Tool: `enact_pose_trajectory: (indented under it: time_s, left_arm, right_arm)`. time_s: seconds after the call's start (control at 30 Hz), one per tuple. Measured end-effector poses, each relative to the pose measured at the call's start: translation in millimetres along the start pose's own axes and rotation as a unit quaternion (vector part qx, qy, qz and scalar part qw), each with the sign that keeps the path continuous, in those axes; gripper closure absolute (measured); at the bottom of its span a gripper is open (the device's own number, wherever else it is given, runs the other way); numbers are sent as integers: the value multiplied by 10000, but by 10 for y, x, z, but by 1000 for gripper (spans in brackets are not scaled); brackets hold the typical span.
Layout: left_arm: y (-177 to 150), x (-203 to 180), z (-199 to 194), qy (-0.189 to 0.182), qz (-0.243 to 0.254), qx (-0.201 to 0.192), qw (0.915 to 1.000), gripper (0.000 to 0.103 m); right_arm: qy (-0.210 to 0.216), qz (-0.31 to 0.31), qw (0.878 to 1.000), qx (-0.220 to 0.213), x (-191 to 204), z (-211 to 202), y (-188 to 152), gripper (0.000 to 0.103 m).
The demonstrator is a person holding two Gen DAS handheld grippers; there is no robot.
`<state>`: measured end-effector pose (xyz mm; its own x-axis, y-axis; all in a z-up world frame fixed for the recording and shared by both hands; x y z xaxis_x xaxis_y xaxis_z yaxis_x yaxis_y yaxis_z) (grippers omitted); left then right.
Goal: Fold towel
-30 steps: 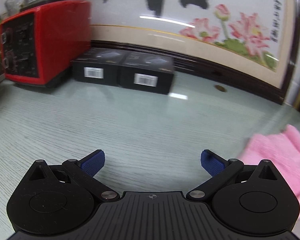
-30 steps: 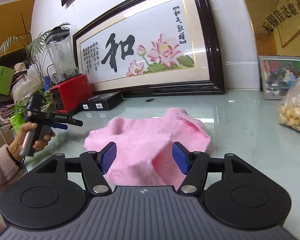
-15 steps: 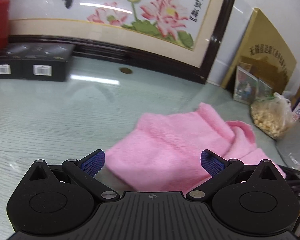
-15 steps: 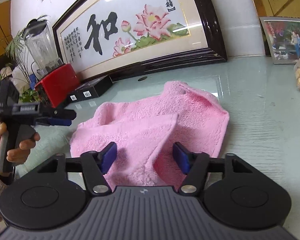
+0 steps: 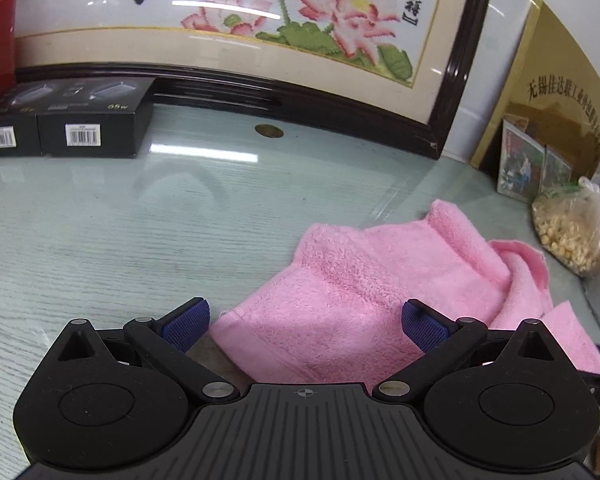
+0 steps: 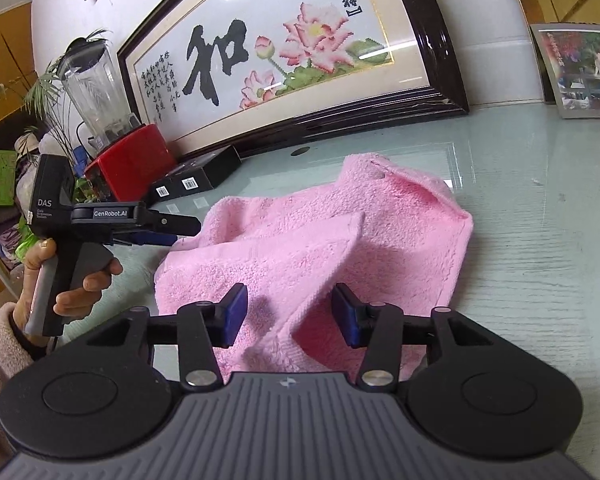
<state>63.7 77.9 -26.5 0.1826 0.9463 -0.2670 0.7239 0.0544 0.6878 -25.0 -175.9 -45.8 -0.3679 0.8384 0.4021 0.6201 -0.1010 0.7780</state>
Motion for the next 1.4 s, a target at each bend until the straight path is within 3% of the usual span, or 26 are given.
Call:
enact_pose_trajectory:
  time_s: [0.3, 0.53, 0.63, 0.77, 0.87, 1.0, 1.2, 1.4]
  left_arm:
    - [10, 31, 10, 133, 169, -37, 9998, 0]
    - [-103, -154, 8, 218, 758, 65, 9969, 2]
    - [-142, -211, -13, 349, 930, 50, 9950, 13]
    - [-173, -234, -76, 483, 1015, 27, 9937, 37]
    - [-193, -242, -129, 471, 1032, 30, 9935, 68]
    - [-228, -288, -155, 327, 1052, 61, 9939, 94]
    - [-264, -366, -181, 436, 1101, -70, 9929, 99]
    - [-377, -402, -463, 359, 1252, -638, 9894, 99]
  right_arm:
    - [10, -4, 10000, 6, 4, 15, 10, 47]
    - [-37, 34, 10000, -28, -9, 11, 18, 43]
    - [-67, 47, 9999, -73, -18, 3, 21, 40]
    - [-103, 72, 9998, -120, -31, -4, 27, 38]
    - [-118, 84, 9998, -166, -39, -12, 29, 36]
    - [-124, 84, 9995, -293, -39, -50, 33, 32]
    - [-158, 66, 9985, -529, -38, -122, 51, 29]
    - [-161, 143, 9979, -619, -80, -149, 83, 24]
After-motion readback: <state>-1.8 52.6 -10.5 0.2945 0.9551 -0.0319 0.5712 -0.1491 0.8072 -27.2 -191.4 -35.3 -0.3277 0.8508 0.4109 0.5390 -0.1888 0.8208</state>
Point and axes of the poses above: each gripper's, at about its wrist camera, not at the fingertips, and z roughly the way its jaws point, x to its left, y to its top, the point moved 7 cm from there along z, roughly the way its jaws point
